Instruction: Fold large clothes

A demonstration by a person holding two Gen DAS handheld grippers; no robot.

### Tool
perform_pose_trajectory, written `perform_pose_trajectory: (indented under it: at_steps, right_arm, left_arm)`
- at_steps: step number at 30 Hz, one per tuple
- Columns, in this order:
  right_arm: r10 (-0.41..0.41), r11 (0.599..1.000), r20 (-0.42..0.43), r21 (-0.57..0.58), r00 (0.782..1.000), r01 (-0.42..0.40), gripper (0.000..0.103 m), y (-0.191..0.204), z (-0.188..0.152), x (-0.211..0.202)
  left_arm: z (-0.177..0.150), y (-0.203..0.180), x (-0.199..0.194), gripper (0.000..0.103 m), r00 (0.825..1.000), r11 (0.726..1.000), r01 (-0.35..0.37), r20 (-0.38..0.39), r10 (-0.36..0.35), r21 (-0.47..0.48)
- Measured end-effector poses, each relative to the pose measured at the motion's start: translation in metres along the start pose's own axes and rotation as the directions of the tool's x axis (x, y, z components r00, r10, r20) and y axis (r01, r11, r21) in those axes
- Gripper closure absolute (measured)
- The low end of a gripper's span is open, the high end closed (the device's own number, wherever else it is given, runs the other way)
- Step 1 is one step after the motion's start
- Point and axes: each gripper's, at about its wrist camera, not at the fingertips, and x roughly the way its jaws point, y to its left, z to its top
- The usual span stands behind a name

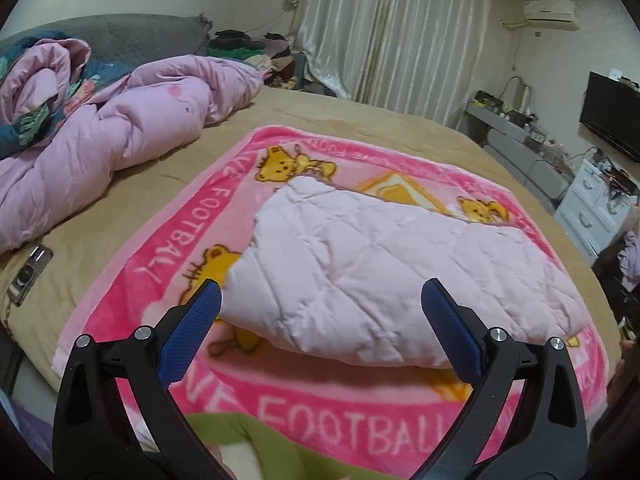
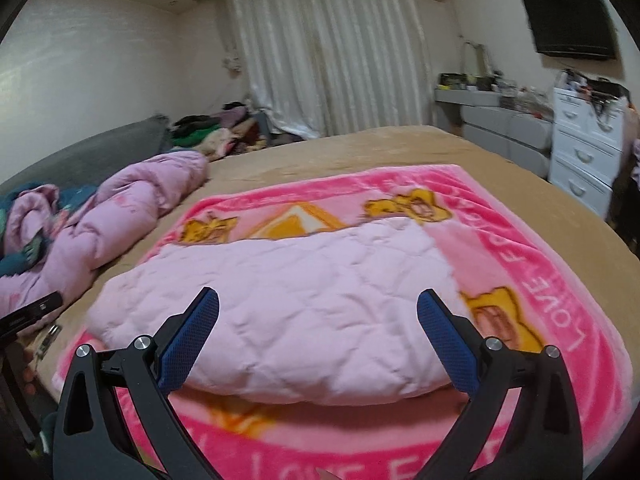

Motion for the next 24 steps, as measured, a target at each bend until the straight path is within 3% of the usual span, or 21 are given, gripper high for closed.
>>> perform_pose_trajectory:
  at_steps: [5,13,18,24]
  right_arm:
    - [0.035,0.998,-0.016,-0.057,0.999,-0.035,0.004,0.032,-0.012,-0.004]
    - [0.058,0.990,-0.059,-0.121,0.997,-0.065,0.004,0.070,-0.059,-0.003]
    - [0.068,0.988,-0.120,-0.129,0.990,-0.084,0.004,0.078,-0.077,0.005]
    - [0.051,0.991,-0.113,-0.121,0.992,-0.065,0.004,0.073,-0.077,0.004]
  left_arm:
    - [-0.010,-0.016,-0.007,0.009,1.000,0.999,0.025,0.007,-0.025,0.031]
    - [-0.036,-0.033,-0.008,0.009,0.998,0.997,0.066,-0.001,-0.066,0.041]
    - [-0.050,-0.040,-0.006,0.009,0.996,0.995,0.087,-0.018,-0.086,0.050]
    - [-0.058,-0.043,-0.001,0.009,0.996,0.995,0.077,-0.048,-0.074,0.063]
